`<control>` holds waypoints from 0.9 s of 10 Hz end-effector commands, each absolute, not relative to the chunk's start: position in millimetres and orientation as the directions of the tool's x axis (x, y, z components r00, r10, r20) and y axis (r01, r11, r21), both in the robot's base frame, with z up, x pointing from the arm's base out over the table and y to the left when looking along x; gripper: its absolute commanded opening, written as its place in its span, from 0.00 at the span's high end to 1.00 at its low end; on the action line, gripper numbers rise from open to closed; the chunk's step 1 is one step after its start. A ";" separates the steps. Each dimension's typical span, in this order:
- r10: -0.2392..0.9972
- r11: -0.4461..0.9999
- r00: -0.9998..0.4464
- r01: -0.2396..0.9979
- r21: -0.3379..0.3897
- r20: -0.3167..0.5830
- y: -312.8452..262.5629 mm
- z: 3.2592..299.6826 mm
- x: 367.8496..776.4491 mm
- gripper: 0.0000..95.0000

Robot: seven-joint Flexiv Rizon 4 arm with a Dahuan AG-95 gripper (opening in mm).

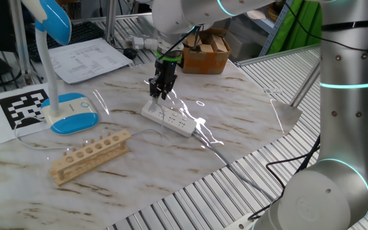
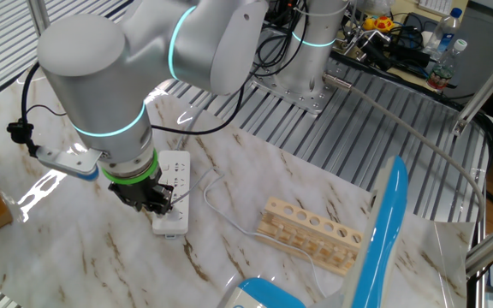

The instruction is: Plug in the power cord of the desk lamp, turn on the socket, and light up the desk lamp

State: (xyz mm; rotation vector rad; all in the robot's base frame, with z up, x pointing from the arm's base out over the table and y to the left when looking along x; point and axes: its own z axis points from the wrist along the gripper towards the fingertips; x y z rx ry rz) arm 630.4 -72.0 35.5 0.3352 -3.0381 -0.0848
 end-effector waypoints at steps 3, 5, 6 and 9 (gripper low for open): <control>-0.216 0.976 -0.973 -0.212 0.058 0.077 -72.0 29.1 630.7 0.60; -0.216 0.976 -0.973 -0.212 0.057 0.075 -71.6 21.6 630.9 0.60; -0.215 0.976 -0.974 -0.212 0.056 0.075 -71.6 21.8 630.9 0.60; -0.245 0.969 -0.965 -0.241 0.053 0.090 -71.9 23.1 630.5 0.60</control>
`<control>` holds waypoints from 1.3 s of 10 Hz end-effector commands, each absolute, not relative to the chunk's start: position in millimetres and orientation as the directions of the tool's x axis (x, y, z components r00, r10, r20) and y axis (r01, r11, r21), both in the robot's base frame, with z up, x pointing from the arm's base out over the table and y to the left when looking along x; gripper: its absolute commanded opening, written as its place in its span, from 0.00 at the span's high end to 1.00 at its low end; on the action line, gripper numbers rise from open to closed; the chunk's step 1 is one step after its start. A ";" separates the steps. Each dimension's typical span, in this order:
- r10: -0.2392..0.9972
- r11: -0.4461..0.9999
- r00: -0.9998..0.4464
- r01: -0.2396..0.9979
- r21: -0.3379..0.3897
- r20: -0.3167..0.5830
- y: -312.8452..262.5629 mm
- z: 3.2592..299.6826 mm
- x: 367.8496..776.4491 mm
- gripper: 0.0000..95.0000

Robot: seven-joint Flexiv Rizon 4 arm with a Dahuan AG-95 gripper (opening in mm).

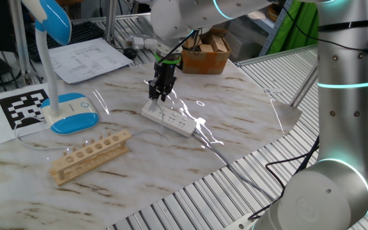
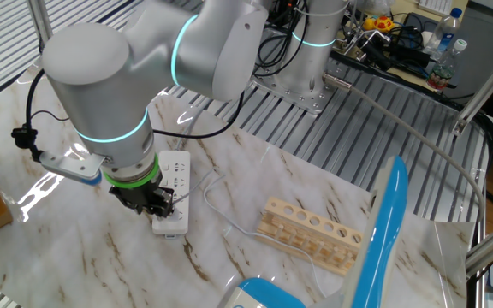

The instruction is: Plug in the power cord of the desk lamp, turn on the socket, and light up the desk lamp

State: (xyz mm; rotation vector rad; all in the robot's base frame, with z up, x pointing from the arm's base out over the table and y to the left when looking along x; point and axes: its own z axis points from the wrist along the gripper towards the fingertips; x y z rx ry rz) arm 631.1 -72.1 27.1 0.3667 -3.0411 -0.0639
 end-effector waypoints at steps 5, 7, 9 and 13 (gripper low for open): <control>-0.240 0.970 -0.967 -0.236 0.054 0.090 -74.4 30.9 631.1 0.60; -0.236 0.971 -0.968 -0.232 0.054 0.088 -76.4 29.3 630.6 0.60; -0.235 0.972 -0.968 -0.230 0.056 0.087 -77.0 28.7 630.2 0.60; -0.229 0.973 -0.970 -0.224 0.061 0.086 -77.8 28.7 628.5 0.60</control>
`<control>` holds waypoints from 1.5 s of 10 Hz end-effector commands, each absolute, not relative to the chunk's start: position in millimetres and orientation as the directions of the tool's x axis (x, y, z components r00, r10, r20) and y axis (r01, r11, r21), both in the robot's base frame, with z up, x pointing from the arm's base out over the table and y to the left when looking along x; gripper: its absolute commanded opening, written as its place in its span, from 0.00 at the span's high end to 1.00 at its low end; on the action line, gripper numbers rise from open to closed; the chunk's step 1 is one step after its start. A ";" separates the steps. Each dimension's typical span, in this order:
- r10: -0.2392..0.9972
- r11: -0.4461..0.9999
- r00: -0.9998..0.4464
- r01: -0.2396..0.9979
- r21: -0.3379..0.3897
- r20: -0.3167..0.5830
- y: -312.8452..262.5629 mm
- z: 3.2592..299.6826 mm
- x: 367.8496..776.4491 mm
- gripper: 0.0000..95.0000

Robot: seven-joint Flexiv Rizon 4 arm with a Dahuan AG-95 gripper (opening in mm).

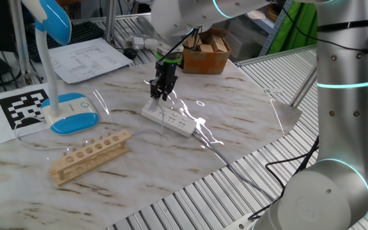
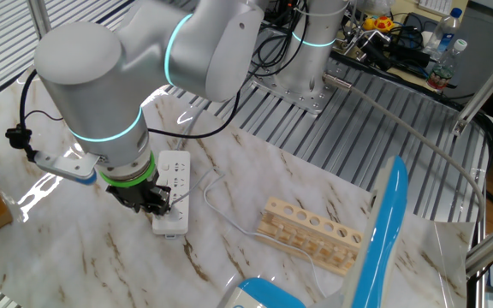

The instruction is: Plug in the power cord of the desk lamp, turn on the socket, and light up the desk lamp

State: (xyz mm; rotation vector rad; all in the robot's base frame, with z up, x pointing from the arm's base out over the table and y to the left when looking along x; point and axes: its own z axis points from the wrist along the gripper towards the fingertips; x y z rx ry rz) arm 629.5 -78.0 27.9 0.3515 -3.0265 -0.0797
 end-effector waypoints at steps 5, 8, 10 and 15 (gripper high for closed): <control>-0.227 0.973 -0.970 -0.223 0.062 0.086 -77.4 28.4 626.2 0.60; -0.225 0.974 -0.971 -0.221 0.054 0.085 -75.7 23.8 619.9 0.60; -0.221 0.975 -0.971 -0.217 0.053 0.086 -75.1 25.0 620.1 0.60; -0.197 0.980 -0.976 -0.193 0.053 0.096 -75.9 40.9 620.1 0.60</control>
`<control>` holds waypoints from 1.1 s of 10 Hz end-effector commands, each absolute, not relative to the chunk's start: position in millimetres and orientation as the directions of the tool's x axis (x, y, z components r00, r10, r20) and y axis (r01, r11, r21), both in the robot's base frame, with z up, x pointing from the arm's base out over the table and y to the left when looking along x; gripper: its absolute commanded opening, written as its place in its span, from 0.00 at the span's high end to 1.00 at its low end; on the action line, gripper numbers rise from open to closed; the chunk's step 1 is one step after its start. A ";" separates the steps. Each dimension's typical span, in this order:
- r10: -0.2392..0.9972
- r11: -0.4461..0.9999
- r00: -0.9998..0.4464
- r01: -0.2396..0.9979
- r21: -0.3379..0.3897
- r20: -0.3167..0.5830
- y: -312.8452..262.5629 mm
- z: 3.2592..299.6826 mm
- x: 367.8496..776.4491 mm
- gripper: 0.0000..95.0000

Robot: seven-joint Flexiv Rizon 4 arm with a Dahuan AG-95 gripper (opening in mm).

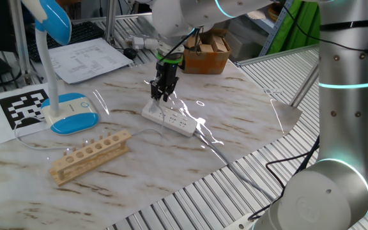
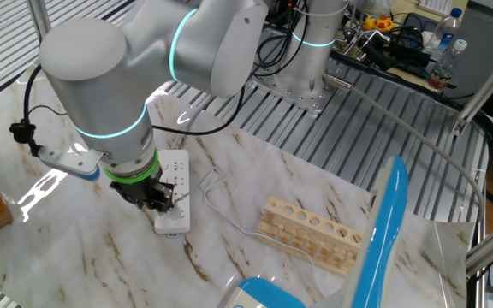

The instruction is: Plug in the power cord of the desk lamp, turn on the socket, and light up the desk lamp

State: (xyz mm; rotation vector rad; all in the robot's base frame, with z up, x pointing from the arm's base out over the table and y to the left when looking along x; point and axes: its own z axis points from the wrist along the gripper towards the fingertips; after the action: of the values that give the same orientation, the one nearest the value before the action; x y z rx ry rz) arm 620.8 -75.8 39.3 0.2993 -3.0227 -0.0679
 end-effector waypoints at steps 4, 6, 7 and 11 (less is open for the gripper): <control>-0.084 0.996 -0.989 -0.078 0.051 0.125 -67.0 65.6 625.6 1.00; 0.004 0.999 -0.991 0.010 0.043 0.131 -57.8 75.8 627.9 1.00; 0.040 0.998 -0.990 0.045 0.038 0.133 -51.5 80.1 627.5 1.00; 0.284 0.957 -0.948 0.291 0.023 0.146 -16.9 101.4 621.9 1.00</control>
State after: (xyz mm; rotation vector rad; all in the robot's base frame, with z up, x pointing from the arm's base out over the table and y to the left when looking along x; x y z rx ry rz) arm 624.6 -31.0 93.1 -0.2544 -2.9907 -0.0668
